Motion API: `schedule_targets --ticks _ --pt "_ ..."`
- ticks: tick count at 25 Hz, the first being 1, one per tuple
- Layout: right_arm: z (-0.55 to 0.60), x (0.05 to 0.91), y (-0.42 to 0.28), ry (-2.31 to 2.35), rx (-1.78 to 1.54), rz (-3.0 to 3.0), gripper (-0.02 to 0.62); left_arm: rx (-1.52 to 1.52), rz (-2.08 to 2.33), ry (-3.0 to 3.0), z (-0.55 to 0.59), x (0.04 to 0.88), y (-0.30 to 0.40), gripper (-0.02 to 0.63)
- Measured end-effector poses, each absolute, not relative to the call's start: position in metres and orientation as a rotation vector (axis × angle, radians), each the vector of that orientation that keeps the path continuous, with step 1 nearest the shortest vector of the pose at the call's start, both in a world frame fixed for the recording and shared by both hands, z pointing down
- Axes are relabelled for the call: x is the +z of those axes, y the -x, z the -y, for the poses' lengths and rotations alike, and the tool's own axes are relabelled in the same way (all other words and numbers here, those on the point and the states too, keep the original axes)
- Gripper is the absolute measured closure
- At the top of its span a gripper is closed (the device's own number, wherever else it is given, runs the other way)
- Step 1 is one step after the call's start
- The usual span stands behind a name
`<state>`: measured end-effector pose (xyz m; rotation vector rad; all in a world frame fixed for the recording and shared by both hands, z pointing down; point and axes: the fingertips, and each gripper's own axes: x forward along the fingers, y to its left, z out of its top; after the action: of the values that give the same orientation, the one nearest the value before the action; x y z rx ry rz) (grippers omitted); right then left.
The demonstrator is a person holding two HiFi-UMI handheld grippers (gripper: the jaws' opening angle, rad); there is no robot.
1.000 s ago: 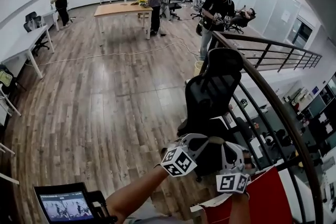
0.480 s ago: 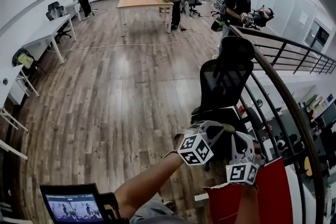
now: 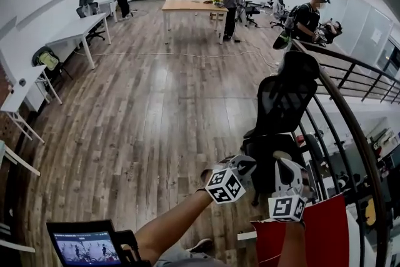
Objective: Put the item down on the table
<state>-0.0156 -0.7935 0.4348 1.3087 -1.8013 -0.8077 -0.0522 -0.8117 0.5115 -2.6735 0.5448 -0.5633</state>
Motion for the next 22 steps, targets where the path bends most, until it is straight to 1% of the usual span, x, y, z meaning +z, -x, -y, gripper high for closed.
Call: schedule_targets --ticks 4,8,13,19,22 --pt "0.772 0.445 0.053 -1.282 -0.787 1.829 0.589 -0.566 -0.599 2.691 0.792 0.517 0.095 0.603" --pt "0.755 0.456 0.080 -1.260 -0.785 1.838 0.589 -0.542 -0.634 2.714 0.775 0.522 0.123 0.603" --pt "0.702 0.442 0.120 -1.259 -0.798 1.827 0.589 -0.493 -0.640 2.759 0.723 0.506 0.161 0.603" --pt "0.646 0.413 0.150 -1.298 -0.861 1.903 0.589 -0.415 -0.623 2.745 0.670 0.477 0.181 0.603" --pt "0.619 0.406 0.152 -1.317 -0.875 1.910 0.589 -0.392 -0.607 2.729 0.643 0.462 0.180 0.603"
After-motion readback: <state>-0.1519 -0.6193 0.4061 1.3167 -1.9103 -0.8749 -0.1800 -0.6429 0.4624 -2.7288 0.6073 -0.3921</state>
